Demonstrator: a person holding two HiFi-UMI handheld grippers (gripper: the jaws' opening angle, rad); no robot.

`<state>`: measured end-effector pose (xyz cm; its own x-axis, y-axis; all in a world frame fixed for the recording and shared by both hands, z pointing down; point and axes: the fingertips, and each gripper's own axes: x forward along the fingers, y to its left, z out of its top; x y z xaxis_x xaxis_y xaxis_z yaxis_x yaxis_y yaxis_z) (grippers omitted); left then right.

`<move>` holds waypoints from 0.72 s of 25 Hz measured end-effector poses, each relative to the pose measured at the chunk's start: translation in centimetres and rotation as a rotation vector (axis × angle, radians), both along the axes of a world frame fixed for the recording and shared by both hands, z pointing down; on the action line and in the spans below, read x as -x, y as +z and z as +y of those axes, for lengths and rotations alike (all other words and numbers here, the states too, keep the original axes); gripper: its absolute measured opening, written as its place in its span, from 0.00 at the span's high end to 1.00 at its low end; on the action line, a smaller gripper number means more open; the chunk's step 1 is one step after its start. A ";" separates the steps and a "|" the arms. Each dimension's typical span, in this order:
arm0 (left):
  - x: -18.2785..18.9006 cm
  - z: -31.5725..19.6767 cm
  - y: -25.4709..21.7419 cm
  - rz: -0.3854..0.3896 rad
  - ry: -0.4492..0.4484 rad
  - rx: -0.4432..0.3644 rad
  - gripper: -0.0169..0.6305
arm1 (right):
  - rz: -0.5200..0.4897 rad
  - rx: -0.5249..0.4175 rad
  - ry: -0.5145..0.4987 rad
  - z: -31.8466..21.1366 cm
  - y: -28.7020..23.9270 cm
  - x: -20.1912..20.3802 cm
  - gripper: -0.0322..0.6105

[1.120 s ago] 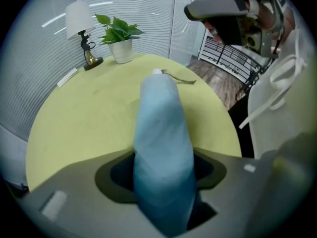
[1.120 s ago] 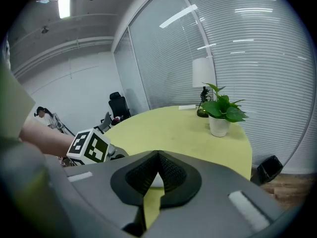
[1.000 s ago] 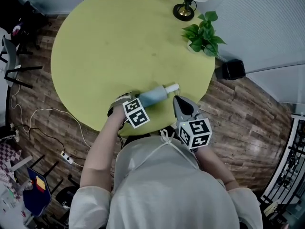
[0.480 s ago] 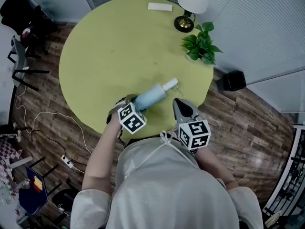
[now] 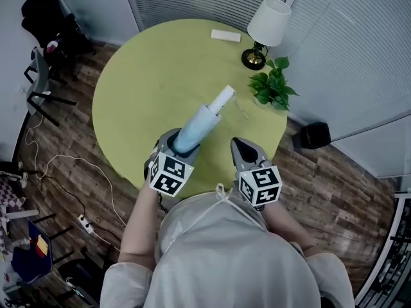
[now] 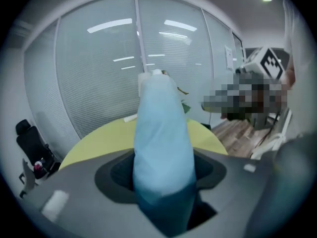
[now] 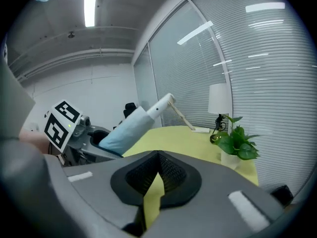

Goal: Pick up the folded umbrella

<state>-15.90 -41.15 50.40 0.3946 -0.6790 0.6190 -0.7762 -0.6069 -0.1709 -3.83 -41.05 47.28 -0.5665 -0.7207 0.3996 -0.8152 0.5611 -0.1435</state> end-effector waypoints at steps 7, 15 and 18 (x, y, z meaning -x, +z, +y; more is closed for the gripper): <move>3.5 -0.2 -9.0 0.265 -0.210 -0.236 0.53 | -0.035 -0.058 -0.054 -0.5 -3.0 2.8 0.95; 9.3 1.4 -12.0 0.457 -0.489 -0.369 0.53 | -0.136 -0.162 -0.167 0.8 -6.8 6.5 0.95; 10.2 1.9 -11.6 0.426 -0.543 -0.375 0.53 | -0.133 -0.186 -0.167 0.8 -7.4 6.7 0.95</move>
